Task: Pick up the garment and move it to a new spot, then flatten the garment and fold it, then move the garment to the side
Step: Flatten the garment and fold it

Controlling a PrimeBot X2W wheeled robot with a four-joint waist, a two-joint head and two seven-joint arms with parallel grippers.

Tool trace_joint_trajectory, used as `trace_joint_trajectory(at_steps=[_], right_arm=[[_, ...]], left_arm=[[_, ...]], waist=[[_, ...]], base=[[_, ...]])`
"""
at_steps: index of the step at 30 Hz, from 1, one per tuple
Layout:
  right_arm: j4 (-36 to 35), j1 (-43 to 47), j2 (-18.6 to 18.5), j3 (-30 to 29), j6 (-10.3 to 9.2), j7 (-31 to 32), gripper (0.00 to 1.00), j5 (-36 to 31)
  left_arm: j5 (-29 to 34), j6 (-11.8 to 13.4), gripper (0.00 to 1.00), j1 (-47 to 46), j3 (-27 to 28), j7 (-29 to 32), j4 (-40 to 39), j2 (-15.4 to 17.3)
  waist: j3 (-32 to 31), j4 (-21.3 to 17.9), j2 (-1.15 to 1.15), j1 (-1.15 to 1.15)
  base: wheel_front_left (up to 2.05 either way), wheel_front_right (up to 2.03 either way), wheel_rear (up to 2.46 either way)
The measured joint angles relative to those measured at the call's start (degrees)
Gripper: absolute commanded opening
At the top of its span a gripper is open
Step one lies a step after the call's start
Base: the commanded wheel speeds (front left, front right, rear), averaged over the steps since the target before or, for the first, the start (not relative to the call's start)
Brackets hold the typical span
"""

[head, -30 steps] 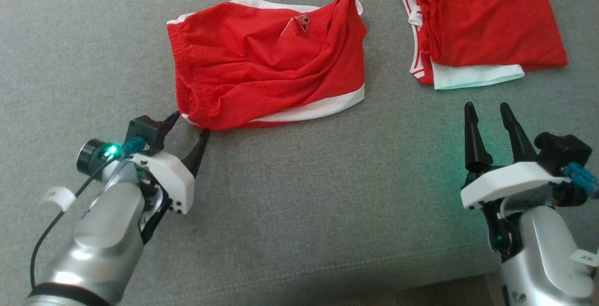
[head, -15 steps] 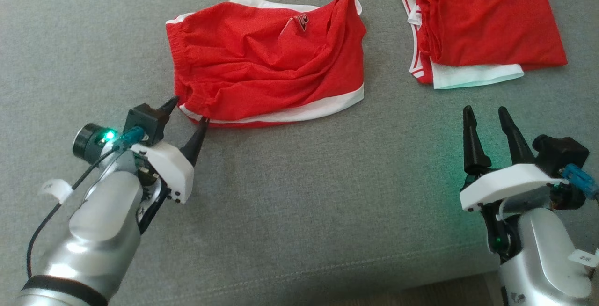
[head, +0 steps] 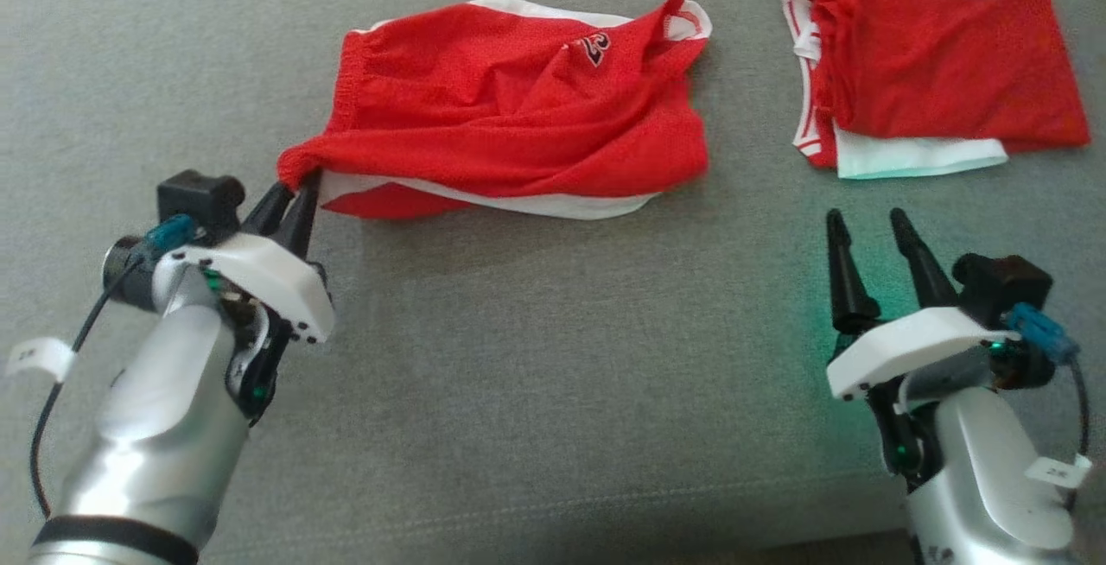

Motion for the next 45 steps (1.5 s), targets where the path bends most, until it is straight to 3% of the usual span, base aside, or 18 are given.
trace_joint_trajectory(at_steps=[6,13,21,29,42,43,44,45], right_arm=[[1.3,-0.7,0.0,4.4,0.0,0.5,1.0,-0.1],[5.0,-4.2,-0.4,15.3,0.0,2.9,1.0,-3.2],[10.8,-7.7,-7.8,22.6,0.0,3.5,1.0,-7.8],[14.7,-14.5,-12.4,34.2,0.0,2.5,1.0,-11.0],[23.1,-25.8,-13.4,43.1,0.0,-0.3,1.0,-8.6],[24.2,-26.6,-13.1,44.0,0.0,-0.6,0.78,-6.7],[24.2,-26.6,-13.1,44.0,0.0,-0.6,0.0,-6.7],[24.9,-26.9,-12.9,44.9,0.0,-0.5,0.0,-5.7]], left_arm=[[-0.3,0.8,0.0,1.8,2.6,0.0,-0.2,-0.5],[0.8,0.9,0.0,2.2,3.7,0.0,-0.9,-2.0],[2.3,0.3,0.0,2.2,3.8,0.0,-0.9,-3.5],[3.1,-0.1,0.0,1.9,4.5,0.0,-1.0,-3.9],[3.6,-0.6,0.0,-1.5,4.7,0.0,-0.6,-4.8],[3.6,-0.6,0.0,-1.7,4.7,0.0,-0.4,-4.9],[3.6,-0.6,0.0,-1.7,4.7,0.0,-0.4,-4.9],[3.6,-0.6,0.0,-1.7,4.7,0.0,-0.4,-5.0]], waist=[[-0.2,2.0,0.0,0.0],[-0.4,3.9,0.0,0.0],[-0.1,5.5,0.0,0.0],[1.7,6.2,0.0,0.0],[4.8,7.6,0.0,0.0],[4.6,7.8,0.0,0.01],[4.6,7.8,0.0,0.01],[4.4,7.9,0.0,0.0]], base=[[0.0,0.0,0.0],[0.0,0.0,0.0],[0.0,0.0,0.0],[0.0,0.0,0.0],[0.0,0.0,0.0],[0.0,0.0,0.0],[0.0,0.0,0.0],[0.0,0.0,0.0]])
